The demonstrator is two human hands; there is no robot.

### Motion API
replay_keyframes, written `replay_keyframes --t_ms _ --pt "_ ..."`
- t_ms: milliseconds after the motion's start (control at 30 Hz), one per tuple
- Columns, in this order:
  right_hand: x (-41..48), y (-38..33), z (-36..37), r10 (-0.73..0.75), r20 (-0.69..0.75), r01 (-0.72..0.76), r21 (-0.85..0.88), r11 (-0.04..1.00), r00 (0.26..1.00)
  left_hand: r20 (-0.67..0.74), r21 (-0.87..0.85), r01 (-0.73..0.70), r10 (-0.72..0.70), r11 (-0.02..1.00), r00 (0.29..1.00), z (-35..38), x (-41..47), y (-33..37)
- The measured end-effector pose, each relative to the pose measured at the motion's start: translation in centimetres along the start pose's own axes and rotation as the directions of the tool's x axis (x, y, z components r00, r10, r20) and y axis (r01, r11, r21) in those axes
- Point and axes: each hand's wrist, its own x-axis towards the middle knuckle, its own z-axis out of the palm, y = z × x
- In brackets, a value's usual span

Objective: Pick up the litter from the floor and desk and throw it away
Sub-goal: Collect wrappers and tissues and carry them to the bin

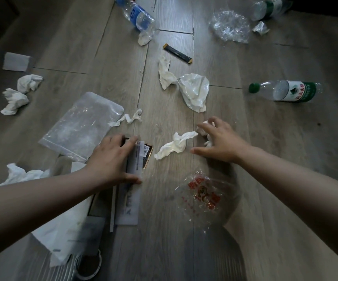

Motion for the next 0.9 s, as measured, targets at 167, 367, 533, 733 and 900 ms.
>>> replay_keyframes --t_ms 167,367,533,733,900 --pt "-3.2 -0.7 0.0 -0.007 0.073 0.008 -0.013 1.0 0.997 -0.027 -0.126 0.014 -0.017 0.992 0.999 -0.1 -0.1 0.6" --pt "-5.1 -0.3 -0.6 0.049 0.294 -0.031 -0.065 0.997 0.954 0.005 -0.139 0.195 -0.196 0.971 0.981 -0.1 -1.9 1.4" --pt "-5.3 0.1 0.4 0.052 0.257 -0.019 -0.129 0.991 0.965 0.07 -0.093 0.307 -0.301 0.947 0.951 -0.7 -2.7 1.5" --pt "-4.2 0.9 0.8 -0.013 0.087 0.022 -0.104 0.994 0.996 0.057 -0.232 0.188 -0.179 0.955 0.982 -0.6 -2.8 1.6" --pt "-2.7 0.5 0.8 -0.055 0.11 0.073 -0.169 0.983 0.992 -0.015 -0.3 0.106 -0.116 0.948 0.993 -0.7 -2.4 1.8"
